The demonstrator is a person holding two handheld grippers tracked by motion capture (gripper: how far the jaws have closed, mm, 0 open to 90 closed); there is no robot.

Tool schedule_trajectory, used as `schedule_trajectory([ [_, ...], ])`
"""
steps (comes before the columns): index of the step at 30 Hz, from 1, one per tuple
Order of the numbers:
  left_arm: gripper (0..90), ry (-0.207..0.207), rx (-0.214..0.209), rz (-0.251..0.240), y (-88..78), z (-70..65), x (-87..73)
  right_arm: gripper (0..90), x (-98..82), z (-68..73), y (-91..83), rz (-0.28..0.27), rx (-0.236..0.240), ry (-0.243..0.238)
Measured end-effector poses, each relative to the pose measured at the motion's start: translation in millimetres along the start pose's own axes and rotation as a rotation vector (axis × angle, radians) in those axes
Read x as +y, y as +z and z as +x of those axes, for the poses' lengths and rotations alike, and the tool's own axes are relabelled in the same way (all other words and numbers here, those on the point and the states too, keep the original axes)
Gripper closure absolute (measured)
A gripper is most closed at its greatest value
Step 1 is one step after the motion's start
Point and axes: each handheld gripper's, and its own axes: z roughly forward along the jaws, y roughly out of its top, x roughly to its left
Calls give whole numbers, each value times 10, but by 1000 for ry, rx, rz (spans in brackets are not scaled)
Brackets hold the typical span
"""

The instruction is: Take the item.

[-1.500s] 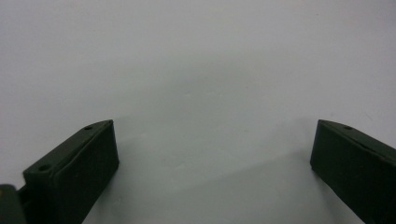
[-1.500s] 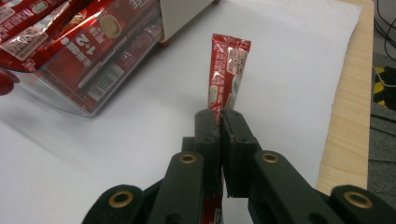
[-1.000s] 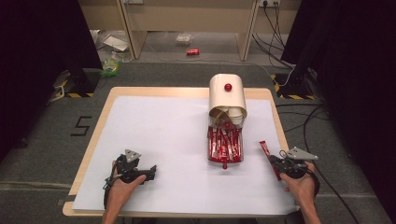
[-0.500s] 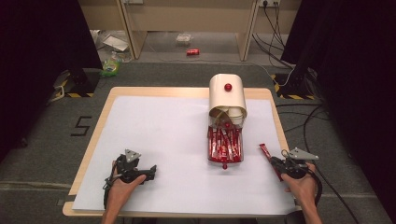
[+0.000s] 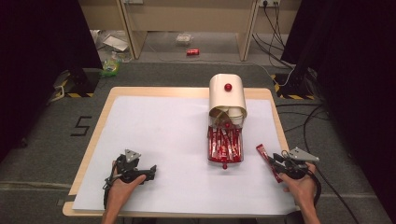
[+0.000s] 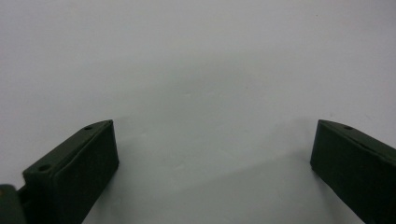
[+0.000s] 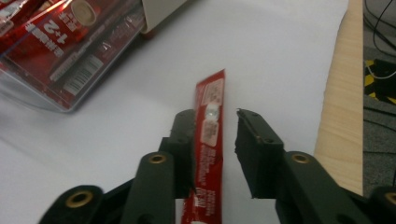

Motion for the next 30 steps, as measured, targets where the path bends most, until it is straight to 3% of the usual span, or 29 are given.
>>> schedule_trajectory([
  [5, 2, -1, -1, 0, 0, 2, 0, 528, 46, 30, -40, -55, -28, 14],
  [11, 2, -1, -2, 0, -1, 3, 0, 476, 99, 131, -85, -114, -7, 19],
  [22, 2, -2, -3, -1, -1, 4, 0, 435, 112, 252, -101, -134, 23, 7],
  [30, 1, 0, -1, 1, 0, 2, 1, 356, 104, 322, -107, -150, 32, 9],
])
